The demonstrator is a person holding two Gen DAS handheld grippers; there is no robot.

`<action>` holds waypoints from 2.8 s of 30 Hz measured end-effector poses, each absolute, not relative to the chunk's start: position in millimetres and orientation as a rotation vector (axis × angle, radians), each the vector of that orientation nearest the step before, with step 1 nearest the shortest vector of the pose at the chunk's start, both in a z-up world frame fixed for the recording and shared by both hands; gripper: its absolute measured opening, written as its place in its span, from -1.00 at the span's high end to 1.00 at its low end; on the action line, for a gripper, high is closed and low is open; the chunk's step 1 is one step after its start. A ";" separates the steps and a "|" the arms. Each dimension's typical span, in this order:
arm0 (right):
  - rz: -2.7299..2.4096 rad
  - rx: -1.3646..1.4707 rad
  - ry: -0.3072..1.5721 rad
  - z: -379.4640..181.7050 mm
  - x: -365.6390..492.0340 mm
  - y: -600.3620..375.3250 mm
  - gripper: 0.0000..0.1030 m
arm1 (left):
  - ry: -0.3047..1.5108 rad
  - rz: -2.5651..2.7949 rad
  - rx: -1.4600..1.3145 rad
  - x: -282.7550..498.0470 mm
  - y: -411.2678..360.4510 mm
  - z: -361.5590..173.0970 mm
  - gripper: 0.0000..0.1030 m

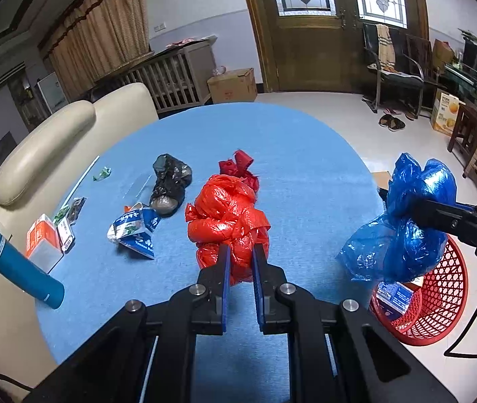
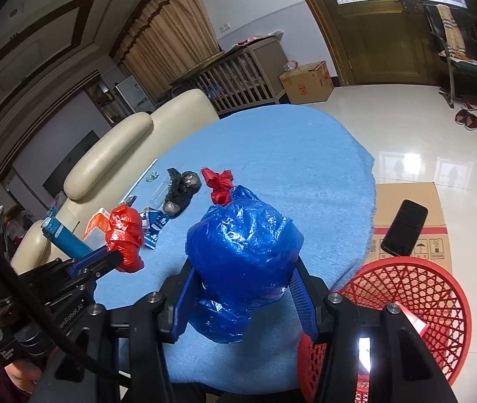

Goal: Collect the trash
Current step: 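Carry both bags over the red wastebasket and open both grippers to drop them, then move both grippers back toward the remaining trash on the table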

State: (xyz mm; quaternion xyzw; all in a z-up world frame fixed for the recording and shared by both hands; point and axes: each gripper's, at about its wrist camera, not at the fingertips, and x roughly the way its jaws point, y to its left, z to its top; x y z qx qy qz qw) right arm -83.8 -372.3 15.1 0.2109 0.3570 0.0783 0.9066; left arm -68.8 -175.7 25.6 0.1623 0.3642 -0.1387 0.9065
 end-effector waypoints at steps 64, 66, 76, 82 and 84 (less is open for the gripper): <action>-0.158 0.655 0.873 -55.8 -159.1 -524.2 -0.26 | 0.936 -0.811 0.432 -113.6 -316.9 -15.0 -0.01; -0.156 0.651 0.867 -52.9 -158.8 -522.0 -0.26 | 0.916 -0.771 0.440 -113.7 -309.8 -9.9 -0.17; -0.112 0.555 0.828 -24.5 -149.3 -488.2 -0.26 | 0.752 -0.514 0.474 -109.6 -262.7 28.1 -0.38; -0.056 0.485 0.798 -2.0 -139.8 -454.4 -0.26 | 0.711 -0.428 0.453 -107.0 -230.6 41.6 -0.38; -0.034 0.471 0.792 3.5 -136.4 -443.5 -0.26 | 0.697 -0.410 0.449 -108.7 -218.6 46.6 -0.39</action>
